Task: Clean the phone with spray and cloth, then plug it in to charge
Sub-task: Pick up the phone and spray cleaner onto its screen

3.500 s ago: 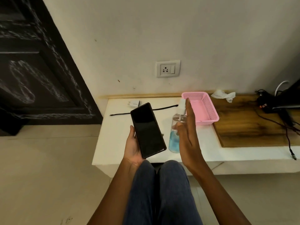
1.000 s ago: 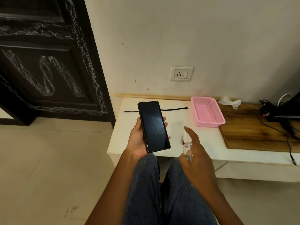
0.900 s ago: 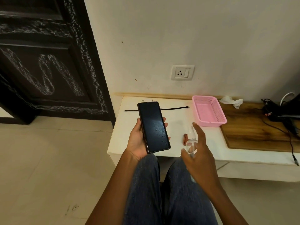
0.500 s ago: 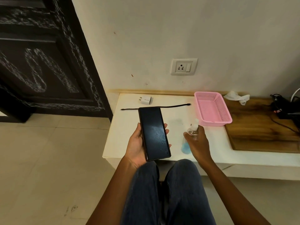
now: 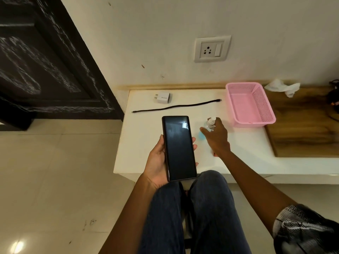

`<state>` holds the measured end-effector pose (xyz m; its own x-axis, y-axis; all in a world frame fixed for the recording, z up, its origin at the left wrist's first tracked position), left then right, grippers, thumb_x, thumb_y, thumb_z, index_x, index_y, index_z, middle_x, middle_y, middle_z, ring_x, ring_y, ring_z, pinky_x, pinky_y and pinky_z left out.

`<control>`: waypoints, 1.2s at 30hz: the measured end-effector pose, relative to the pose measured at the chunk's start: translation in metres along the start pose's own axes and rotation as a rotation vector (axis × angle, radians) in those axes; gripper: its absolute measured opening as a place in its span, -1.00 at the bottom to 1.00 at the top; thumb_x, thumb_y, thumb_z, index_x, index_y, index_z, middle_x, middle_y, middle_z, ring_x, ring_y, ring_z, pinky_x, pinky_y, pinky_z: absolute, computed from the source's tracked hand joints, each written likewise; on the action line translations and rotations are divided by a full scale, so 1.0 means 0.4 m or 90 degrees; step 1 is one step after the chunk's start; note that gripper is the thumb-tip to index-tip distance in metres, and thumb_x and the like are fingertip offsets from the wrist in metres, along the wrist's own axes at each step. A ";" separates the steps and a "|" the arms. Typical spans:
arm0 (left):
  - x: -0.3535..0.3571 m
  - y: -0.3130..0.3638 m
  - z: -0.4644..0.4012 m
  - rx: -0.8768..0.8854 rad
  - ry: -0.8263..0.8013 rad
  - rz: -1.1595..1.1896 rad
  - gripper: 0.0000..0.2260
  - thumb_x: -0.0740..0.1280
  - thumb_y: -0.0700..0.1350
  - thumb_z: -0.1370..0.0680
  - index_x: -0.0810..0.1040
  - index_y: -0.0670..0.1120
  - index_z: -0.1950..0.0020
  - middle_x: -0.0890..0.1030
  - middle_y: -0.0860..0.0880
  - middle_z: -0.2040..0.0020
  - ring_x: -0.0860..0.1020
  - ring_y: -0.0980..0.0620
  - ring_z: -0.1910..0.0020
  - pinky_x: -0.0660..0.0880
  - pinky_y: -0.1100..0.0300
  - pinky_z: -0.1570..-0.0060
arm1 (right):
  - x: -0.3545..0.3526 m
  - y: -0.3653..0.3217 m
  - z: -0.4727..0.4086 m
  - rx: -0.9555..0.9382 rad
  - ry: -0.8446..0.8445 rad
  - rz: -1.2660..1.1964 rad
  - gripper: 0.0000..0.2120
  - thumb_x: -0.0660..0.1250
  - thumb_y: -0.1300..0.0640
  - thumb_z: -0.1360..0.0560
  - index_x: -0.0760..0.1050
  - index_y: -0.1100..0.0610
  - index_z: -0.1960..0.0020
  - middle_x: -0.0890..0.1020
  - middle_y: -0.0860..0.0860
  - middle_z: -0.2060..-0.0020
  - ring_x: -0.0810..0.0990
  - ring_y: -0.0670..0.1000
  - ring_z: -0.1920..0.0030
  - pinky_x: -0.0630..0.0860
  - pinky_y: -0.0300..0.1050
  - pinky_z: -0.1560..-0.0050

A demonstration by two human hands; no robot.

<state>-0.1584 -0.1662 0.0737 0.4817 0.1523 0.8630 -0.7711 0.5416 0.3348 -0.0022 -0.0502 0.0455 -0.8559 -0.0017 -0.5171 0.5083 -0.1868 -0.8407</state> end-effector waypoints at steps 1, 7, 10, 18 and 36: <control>-0.002 -0.001 0.000 -0.002 0.000 -0.001 -0.42 0.03 0.27 -0.58 0.34 -0.06 -0.46 0.42 -0.14 -0.39 0.34 -0.11 -0.37 0.20 -0.23 -0.36 | 0.003 0.005 -0.001 0.001 -0.003 0.004 -0.55 0.39 0.17 -0.47 0.34 0.27 -0.27 0.52 0.21 -0.17 0.52 0.16 -0.15 0.46 -0.06 -0.17; -0.006 -0.006 -0.002 -0.007 -0.003 0.004 -0.42 0.02 0.27 -0.58 0.33 -0.07 -0.46 0.43 -0.14 -0.38 0.33 -0.12 -0.37 0.24 -0.22 -0.34 | 0.016 0.029 -0.006 -0.020 -0.029 0.033 -0.48 0.41 0.15 -0.45 0.29 0.22 -0.33 0.48 0.16 -0.25 0.48 0.14 -0.21 0.38 -0.20 -0.09; -0.007 -0.009 -0.001 -0.010 -0.003 0.001 -0.41 0.01 0.27 -0.58 0.31 -0.07 -0.47 0.38 -0.14 -0.42 0.34 -0.11 -0.37 0.24 -0.21 -0.34 | 0.014 0.050 -0.011 -0.028 -0.058 0.069 -0.40 0.45 0.22 -0.40 0.27 0.20 -0.35 0.45 0.15 -0.27 0.45 0.14 -0.25 0.38 -0.17 -0.15; 0.000 -0.005 0.005 0.005 0.013 0.019 -0.41 0.02 0.26 -0.58 0.36 -0.11 -0.44 0.40 -0.14 -0.41 0.38 -0.10 -0.34 0.26 -0.23 -0.33 | -0.074 0.169 -0.034 0.108 0.083 0.190 -0.54 0.42 0.20 -0.42 0.39 0.14 -0.29 0.40 0.17 -0.28 0.39 0.19 -0.27 0.40 0.06 -0.25; -0.002 -0.026 -0.013 -0.007 0.028 0.038 -0.40 0.01 0.26 -0.57 0.39 -0.10 -0.43 0.42 -0.15 -0.40 0.43 -0.10 -0.31 0.33 -0.27 -0.28 | -0.054 0.231 -0.033 0.224 0.008 0.159 -0.62 0.44 0.25 -0.39 0.44 0.30 -0.15 0.57 0.22 -0.09 0.54 0.18 -0.10 0.50 0.05 -0.12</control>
<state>-0.1485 -0.1676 0.0674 0.4527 0.2214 0.8637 -0.7947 0.5396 0.2781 0.0643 -0.0543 -0.0231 -0.7088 -0.0780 -0.7011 0.6343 -0.5052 -0.5851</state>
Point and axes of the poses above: each hand's wrist, its own z-axis away from the middle knuckle, its own x-axis out of the palm, y = z × x, the point moved 1 cm from there along -z, towards the middle knuckle
